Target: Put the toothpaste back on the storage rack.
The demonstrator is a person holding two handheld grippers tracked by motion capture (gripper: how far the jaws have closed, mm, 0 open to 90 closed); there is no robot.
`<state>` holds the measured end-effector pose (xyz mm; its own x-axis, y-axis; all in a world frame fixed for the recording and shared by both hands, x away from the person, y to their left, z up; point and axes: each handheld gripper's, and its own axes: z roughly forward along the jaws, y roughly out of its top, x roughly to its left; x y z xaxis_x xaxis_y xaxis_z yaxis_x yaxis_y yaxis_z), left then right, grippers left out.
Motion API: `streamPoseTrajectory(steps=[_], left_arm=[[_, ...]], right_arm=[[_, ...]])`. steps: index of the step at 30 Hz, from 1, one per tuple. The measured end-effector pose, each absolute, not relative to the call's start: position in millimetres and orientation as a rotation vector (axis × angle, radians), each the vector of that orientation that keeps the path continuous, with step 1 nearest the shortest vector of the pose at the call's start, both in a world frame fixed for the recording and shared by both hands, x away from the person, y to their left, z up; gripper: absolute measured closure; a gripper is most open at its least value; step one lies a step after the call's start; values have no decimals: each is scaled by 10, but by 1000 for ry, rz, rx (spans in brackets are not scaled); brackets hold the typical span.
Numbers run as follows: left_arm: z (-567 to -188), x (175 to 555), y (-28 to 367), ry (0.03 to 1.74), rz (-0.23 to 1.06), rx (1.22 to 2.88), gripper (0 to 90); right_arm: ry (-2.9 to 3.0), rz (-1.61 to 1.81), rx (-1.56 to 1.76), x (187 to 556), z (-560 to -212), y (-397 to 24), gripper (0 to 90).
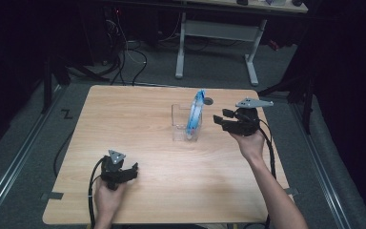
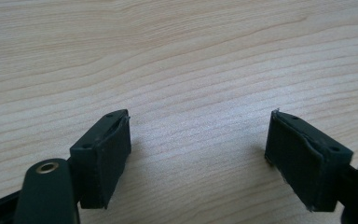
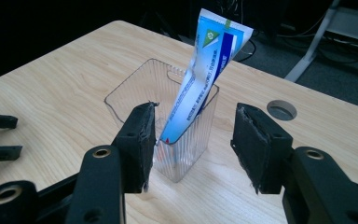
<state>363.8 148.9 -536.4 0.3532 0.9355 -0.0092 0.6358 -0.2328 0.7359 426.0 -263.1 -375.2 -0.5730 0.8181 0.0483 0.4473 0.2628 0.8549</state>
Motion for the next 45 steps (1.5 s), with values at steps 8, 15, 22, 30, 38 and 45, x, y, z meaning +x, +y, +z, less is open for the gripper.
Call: streamPoseTrajectory(steps=[8, 15, 22, 30, 38, 45], left_arm=[[-5364, 3636, 1489, 1364, 588, 1965, 227], [-5363, 3633, 1490, 1361, 586, 1968, 227], [-5363, 3633, 1490, 1361, 586, 1968, 227], [-5363, 3633, 1490, 1361, 586, 1968, 227], [-5363, 3633, 1490, 1361, 586, 1968, 227], [-5363, 3633, 1490, 1361, 586, 1968, 227]], right_arm=[[2153, 1248, 1135, 4185, -3719, -2616, 485], [2163, 1248, 1128, 4117, -3703, -2598, 484], [2148, 1263, 1132, 4042, -3739, -2638, 487], [2138, 1276, 1149, 3977, -3798, -2697, 487], [2133, 1287, 1157, 3922, -3847, -2731, 487], [2127, 1292, 1177, 3902, -3889, -2762, 487]])
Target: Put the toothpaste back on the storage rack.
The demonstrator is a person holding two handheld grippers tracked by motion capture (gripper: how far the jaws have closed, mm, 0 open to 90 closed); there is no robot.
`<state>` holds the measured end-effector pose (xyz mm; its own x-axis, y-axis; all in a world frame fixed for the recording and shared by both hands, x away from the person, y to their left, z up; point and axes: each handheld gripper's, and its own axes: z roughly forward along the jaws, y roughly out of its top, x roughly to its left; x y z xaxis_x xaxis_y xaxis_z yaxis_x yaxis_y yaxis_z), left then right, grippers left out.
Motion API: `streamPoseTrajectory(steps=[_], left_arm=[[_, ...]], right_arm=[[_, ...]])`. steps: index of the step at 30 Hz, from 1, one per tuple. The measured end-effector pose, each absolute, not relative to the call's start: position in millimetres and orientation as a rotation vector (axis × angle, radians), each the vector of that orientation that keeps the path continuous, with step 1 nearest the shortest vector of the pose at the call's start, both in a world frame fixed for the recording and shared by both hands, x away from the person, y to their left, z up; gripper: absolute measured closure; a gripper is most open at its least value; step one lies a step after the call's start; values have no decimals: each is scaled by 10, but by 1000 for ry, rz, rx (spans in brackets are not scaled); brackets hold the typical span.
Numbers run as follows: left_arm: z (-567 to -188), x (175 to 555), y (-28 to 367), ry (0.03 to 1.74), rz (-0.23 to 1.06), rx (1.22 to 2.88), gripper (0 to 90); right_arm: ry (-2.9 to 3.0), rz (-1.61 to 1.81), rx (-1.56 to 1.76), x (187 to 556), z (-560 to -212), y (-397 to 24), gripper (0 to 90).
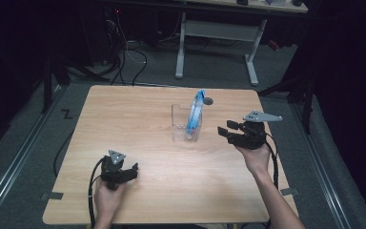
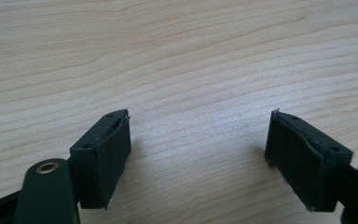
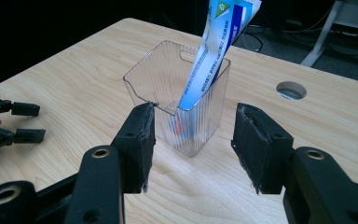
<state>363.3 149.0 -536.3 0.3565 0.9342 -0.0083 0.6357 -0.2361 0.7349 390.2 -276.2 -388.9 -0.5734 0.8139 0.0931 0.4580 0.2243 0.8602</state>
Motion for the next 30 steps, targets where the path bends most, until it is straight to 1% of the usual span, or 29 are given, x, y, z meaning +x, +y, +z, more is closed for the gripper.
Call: streamPoseTrajectory(steps=[30], left_arm=[[-5363, 3633, 1489, 1361, 586, 1969, 227]], right_arm=[[2106, 1295, 1255, 3823, -4138, -2883, 488]])
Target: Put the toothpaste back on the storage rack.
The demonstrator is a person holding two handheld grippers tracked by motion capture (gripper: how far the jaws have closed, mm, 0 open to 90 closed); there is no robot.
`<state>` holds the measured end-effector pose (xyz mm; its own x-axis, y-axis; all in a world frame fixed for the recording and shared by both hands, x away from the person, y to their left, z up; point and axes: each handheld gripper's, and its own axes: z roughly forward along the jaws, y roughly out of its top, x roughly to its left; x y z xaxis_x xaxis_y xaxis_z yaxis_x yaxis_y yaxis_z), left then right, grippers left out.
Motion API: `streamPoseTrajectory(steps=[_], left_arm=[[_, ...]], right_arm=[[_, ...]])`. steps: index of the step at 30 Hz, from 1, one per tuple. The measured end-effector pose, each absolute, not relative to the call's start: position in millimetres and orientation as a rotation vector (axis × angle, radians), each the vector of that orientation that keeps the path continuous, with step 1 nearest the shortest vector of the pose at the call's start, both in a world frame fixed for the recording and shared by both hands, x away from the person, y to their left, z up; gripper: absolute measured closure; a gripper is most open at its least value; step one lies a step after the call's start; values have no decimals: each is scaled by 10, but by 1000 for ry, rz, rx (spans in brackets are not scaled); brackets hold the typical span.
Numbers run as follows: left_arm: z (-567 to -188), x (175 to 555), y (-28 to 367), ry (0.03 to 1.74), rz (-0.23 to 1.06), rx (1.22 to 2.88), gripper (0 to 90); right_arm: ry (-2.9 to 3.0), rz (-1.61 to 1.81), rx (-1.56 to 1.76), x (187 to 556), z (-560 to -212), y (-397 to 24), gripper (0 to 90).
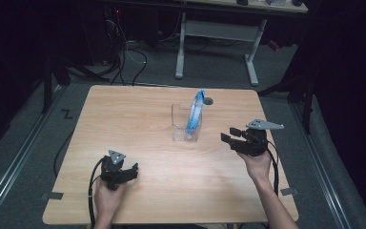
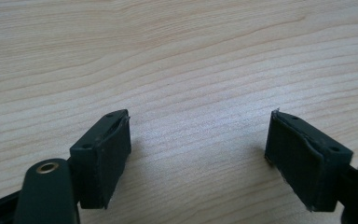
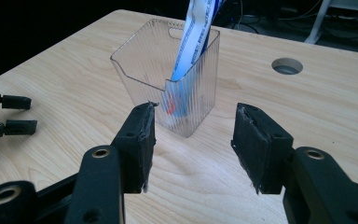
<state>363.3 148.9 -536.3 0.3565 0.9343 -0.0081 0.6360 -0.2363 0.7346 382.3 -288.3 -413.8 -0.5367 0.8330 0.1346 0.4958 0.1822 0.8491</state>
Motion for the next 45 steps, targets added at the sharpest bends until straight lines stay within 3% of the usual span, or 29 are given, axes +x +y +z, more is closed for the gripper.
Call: streamPoseTrajectory(steps=[45], left_arm=[[-5363, 3633, 1489, 1361, 586, 1969, 227]], right_arm=[[2169, 1245, 1368, 3859, -4681, -2795, 489]])
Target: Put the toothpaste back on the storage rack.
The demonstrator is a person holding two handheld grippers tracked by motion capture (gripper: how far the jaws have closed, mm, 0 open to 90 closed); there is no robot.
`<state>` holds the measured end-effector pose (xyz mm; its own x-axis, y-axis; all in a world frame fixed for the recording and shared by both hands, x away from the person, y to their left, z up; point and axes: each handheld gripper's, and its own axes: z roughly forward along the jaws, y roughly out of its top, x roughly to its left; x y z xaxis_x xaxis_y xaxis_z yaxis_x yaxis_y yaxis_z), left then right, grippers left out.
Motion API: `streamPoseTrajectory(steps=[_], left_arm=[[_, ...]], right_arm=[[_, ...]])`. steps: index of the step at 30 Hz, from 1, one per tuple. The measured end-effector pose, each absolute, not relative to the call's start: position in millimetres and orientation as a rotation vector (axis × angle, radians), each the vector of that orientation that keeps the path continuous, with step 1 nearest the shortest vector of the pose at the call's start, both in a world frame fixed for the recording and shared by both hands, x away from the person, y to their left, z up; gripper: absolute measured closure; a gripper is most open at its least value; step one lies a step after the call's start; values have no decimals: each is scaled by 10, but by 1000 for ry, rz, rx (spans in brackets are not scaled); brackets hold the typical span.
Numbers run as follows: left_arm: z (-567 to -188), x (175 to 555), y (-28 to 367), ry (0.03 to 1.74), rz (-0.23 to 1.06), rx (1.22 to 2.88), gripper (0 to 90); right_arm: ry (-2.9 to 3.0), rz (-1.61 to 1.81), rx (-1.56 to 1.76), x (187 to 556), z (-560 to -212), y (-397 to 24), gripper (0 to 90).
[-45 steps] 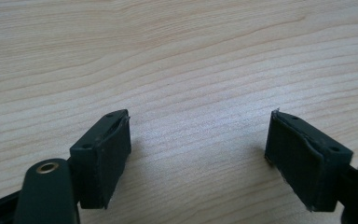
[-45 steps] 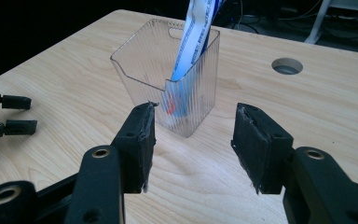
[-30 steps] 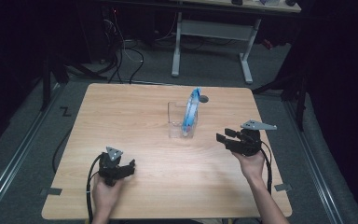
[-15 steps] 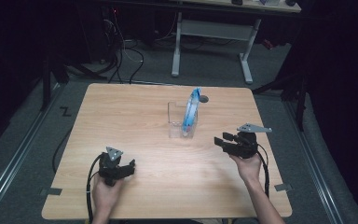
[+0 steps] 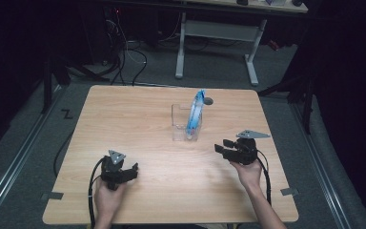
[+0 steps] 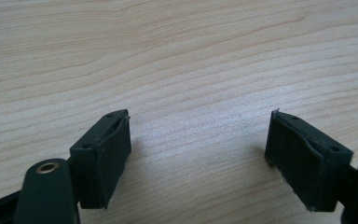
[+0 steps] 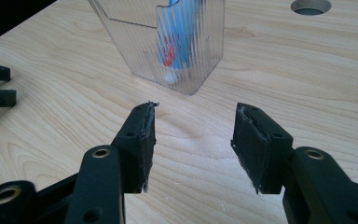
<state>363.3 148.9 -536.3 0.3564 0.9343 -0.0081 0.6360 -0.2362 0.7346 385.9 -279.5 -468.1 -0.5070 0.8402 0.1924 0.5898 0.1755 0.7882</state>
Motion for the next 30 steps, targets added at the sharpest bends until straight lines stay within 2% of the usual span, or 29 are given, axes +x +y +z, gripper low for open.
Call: streamPoseTrajectory(steps=[30], left_arm=[[-5363, 3633, 1489, 1361, 586, 1969, 227]], right_arm=[[2192, 1120, 1409, 3936, -5019, -2719, 487]])
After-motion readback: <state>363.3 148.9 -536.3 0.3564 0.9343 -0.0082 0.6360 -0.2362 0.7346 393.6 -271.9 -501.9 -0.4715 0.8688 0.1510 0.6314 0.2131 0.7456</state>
